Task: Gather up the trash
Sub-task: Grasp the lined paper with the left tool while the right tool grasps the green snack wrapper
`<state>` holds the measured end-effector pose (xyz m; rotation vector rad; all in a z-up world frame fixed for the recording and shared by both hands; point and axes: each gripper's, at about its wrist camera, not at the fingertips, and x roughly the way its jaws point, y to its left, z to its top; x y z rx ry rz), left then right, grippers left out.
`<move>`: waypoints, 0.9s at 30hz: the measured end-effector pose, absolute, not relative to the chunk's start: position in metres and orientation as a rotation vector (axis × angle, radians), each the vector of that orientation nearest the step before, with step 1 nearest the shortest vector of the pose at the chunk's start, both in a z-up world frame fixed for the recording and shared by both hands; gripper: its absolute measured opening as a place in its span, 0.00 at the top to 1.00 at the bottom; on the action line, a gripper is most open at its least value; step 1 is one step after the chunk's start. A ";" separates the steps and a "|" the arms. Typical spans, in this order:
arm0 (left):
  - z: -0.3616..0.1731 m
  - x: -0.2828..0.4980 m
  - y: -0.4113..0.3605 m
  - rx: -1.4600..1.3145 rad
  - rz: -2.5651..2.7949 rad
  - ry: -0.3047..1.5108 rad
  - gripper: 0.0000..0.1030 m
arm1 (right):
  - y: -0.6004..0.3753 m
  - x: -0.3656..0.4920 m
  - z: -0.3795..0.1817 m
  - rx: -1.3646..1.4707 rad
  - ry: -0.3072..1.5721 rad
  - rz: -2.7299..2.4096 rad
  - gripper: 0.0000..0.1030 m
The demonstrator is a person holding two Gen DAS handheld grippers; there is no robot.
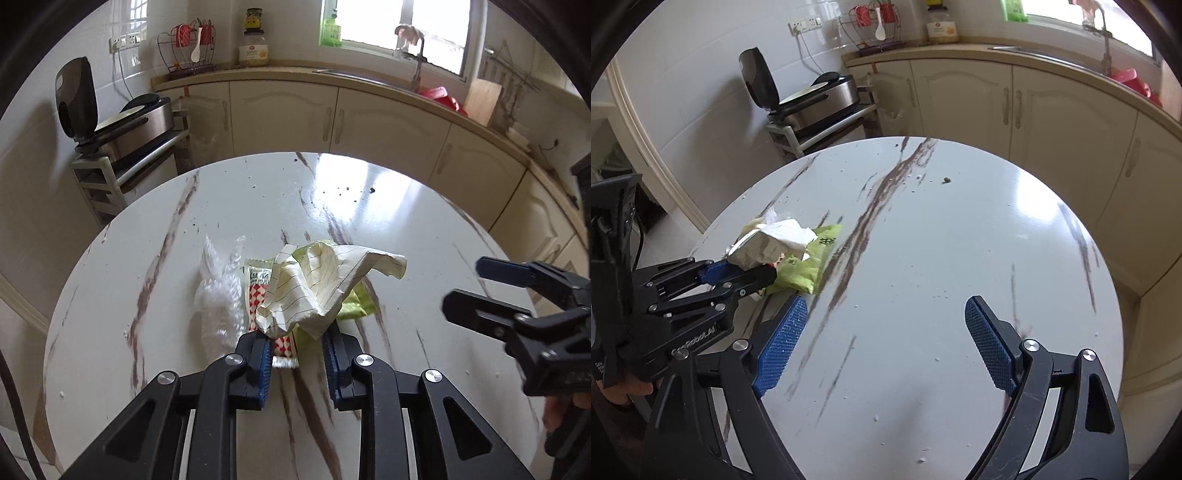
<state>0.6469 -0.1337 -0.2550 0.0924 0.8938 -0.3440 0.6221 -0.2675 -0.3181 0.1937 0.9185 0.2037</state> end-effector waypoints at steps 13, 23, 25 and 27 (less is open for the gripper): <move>-0.260 0.606 -0.079 0.057 -0.183 0.874 0.80 | -0.191 0.674 -0.350 0.127 1.003 0.236 0.22; -0.253 0.583 -0.071 0.018 -0.240 0.868 0.80 | -0.197 0.651 -0.340 0.095 0.933 0.284 0.91; -0.249 0.578 -0.073 0.009 -0.261 0.866 0.80 | -0.208 0.638 -0.332 0.079 0.901 0.258 0.92; -0.248 0.571 -0.073 0.013 -0.265 0.865 0.80 | -0.216 0.621 -0.321 0.044 0.864 0.245 0.92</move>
